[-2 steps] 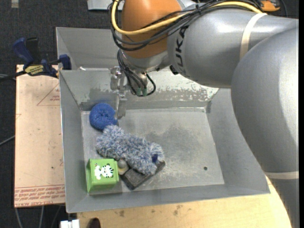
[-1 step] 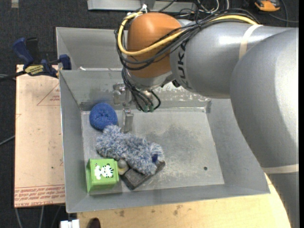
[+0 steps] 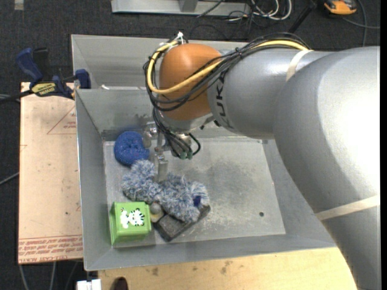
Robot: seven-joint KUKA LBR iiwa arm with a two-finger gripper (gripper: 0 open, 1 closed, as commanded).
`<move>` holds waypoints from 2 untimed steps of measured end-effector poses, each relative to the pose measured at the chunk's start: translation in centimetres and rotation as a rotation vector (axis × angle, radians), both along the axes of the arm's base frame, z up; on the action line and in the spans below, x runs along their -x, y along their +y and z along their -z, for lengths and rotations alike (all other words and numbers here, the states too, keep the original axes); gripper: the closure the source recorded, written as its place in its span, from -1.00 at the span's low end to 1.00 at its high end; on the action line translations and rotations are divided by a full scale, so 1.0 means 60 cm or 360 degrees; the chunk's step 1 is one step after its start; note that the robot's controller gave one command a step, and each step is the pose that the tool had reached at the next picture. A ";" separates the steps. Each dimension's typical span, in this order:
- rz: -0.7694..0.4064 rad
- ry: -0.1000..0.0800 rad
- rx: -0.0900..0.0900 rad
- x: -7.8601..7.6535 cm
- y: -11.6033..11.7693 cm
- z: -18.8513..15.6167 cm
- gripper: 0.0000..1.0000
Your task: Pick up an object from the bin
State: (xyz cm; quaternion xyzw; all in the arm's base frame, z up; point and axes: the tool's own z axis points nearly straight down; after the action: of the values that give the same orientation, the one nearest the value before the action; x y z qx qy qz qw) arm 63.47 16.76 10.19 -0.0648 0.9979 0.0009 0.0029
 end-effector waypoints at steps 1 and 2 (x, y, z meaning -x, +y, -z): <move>-0.0154 0.0004 -0.0003 0.041 -0.076 0.031 -1.00; -0.0402 -0.0005 0.0005 0.073 -0.097 0.035 -1.00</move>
Offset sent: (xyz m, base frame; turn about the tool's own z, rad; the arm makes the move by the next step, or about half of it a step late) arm -0.0556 -0.0498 -0.0256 -0.2891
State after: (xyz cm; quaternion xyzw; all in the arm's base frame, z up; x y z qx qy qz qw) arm 59.11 10.93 8.07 -0.1901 0.9818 -0.0003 0.0042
